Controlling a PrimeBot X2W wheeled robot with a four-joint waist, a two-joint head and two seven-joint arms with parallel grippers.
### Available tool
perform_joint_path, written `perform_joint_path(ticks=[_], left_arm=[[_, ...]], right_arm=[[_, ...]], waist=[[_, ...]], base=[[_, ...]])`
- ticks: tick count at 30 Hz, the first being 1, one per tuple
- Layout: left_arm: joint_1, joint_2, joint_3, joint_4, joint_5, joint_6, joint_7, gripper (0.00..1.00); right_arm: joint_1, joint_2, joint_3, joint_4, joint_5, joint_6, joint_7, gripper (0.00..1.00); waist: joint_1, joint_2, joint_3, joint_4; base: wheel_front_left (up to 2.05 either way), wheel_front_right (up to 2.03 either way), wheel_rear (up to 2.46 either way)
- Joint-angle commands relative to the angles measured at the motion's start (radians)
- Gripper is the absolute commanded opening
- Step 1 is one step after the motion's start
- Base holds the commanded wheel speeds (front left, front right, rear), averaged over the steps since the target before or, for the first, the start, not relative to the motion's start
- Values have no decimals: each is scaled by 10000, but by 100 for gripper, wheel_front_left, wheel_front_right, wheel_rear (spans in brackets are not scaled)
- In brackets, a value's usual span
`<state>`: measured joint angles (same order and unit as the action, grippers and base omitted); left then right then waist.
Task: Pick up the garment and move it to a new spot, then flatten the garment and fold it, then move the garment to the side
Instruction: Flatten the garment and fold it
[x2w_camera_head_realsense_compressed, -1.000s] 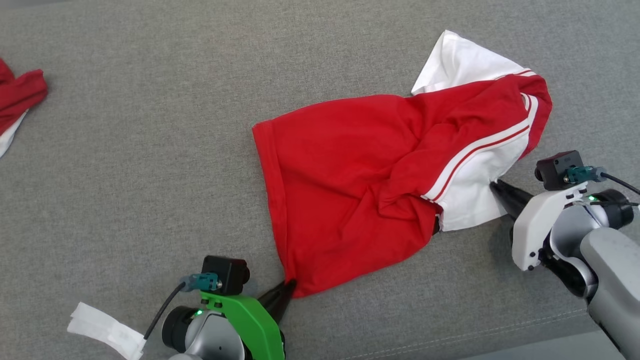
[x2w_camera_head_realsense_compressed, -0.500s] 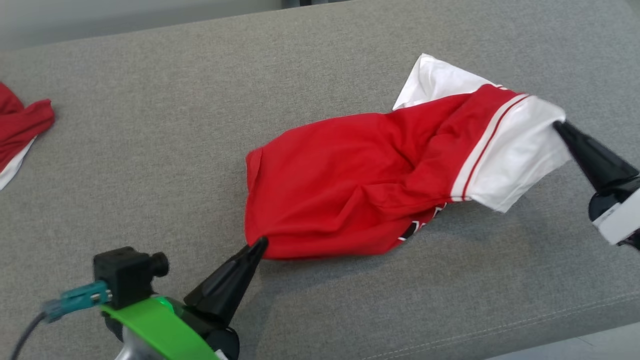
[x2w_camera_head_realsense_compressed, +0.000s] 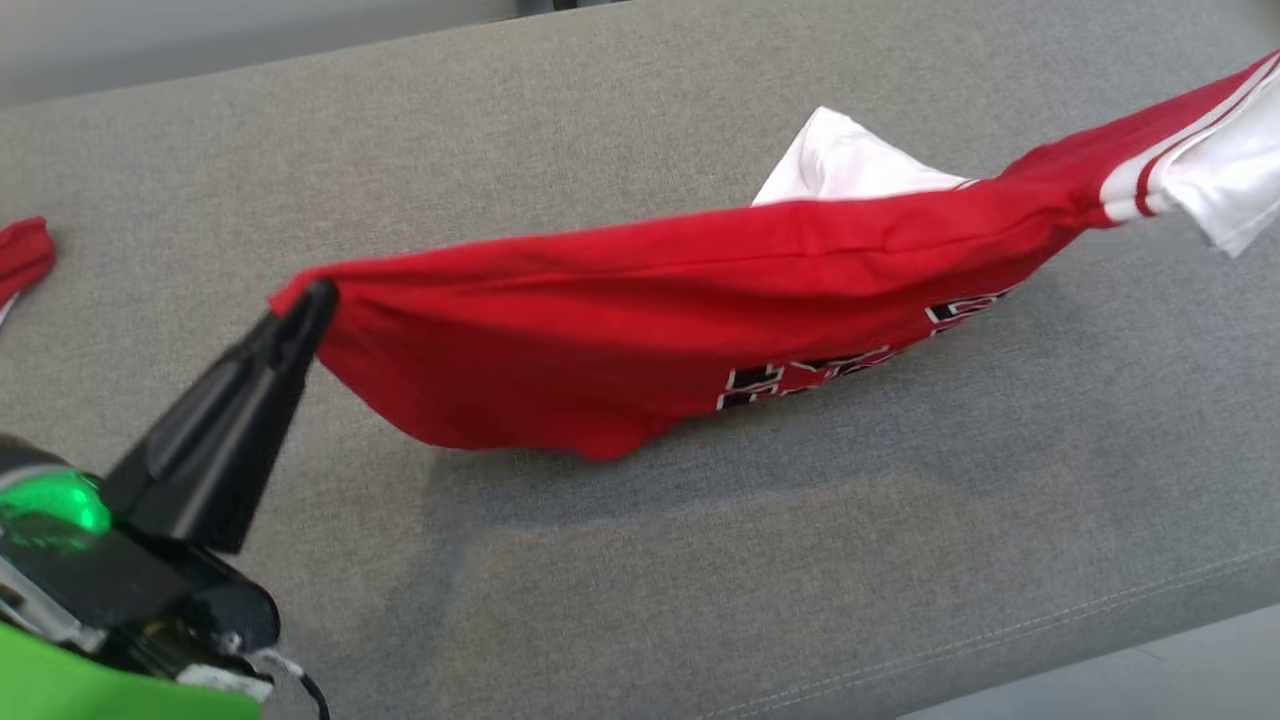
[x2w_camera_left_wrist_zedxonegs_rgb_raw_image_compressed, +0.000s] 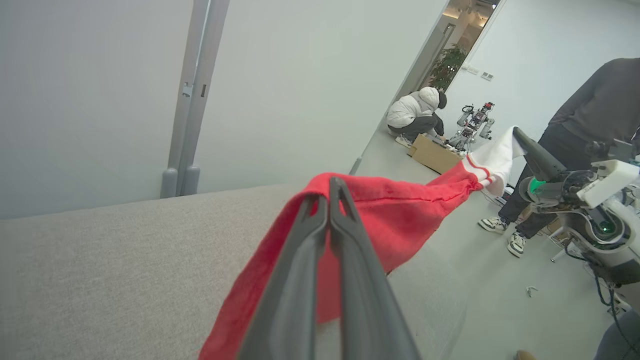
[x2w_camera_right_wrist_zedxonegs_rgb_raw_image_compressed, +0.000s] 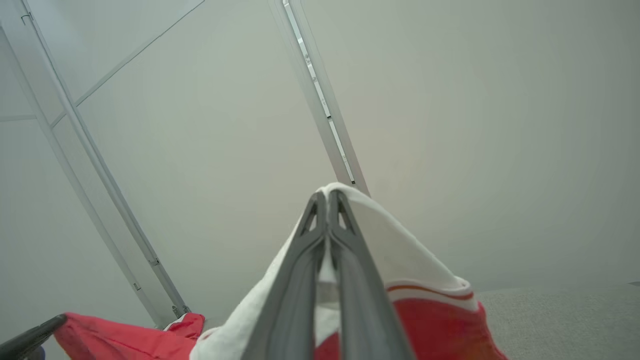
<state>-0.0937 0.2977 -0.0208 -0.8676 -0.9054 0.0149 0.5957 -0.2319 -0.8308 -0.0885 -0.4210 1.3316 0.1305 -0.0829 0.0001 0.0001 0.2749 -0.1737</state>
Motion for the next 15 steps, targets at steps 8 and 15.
perform_joint_path(ticks=[8,15], left_arm=[[-4629,1047,262,2211,343,531,1226,0],[-9236,1018,-806,7161,2125,287,559,0]], right_arm=[[-2621,-150,399,681,-154,4,188,0],[-8252,2446,2494,4289,-1210,4,811,0]], waist=[[-1,-1,2397,366],[-1,-1,3906,614]], base=[[0,0,0],[0,0,0]])
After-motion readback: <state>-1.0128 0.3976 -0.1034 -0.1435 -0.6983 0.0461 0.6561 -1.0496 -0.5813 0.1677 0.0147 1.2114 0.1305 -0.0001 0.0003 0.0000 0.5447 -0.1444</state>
